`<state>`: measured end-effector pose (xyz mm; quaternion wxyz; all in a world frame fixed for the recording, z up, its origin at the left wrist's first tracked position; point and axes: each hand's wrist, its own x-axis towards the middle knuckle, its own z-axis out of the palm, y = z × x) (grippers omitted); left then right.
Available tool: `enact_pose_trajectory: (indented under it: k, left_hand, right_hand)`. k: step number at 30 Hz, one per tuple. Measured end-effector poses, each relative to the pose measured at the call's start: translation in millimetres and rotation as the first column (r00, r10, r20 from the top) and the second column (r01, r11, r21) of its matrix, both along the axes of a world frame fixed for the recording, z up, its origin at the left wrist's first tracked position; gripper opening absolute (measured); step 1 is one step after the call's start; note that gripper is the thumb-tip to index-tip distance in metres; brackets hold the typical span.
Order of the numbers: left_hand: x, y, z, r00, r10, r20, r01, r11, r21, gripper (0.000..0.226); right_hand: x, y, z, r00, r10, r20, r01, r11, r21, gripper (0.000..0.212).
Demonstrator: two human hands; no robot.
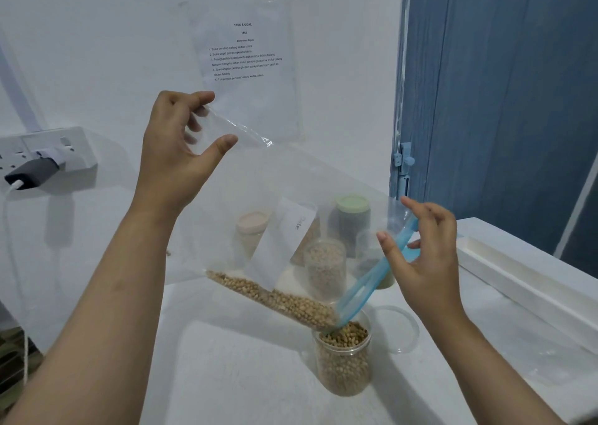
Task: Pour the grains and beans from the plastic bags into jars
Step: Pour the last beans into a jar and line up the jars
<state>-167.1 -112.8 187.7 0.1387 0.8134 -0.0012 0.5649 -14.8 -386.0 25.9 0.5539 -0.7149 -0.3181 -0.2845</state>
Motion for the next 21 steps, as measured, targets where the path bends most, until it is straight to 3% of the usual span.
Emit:
enact_pose_trajectory:
  k: [9, 21]
  left_hand:
    - [1, -4, -2, 1.0, -0.005, 0.012, 0.005, 1.0, -0.001, 0.052]
    - [-1, -5, -3, 1.0, 0.0, -0.001, 0.0, 1.0, 0.003, 0.054]
  right_hand:
    - [1, 4, 13, 0.974, -0.105, 0.203, 0.132, 0.983, -0.125, 0.044]
    - [-18, 28, 57, 0.945, 0.0, 0.328, 0.077, 0.972, -0.223, 0.045]
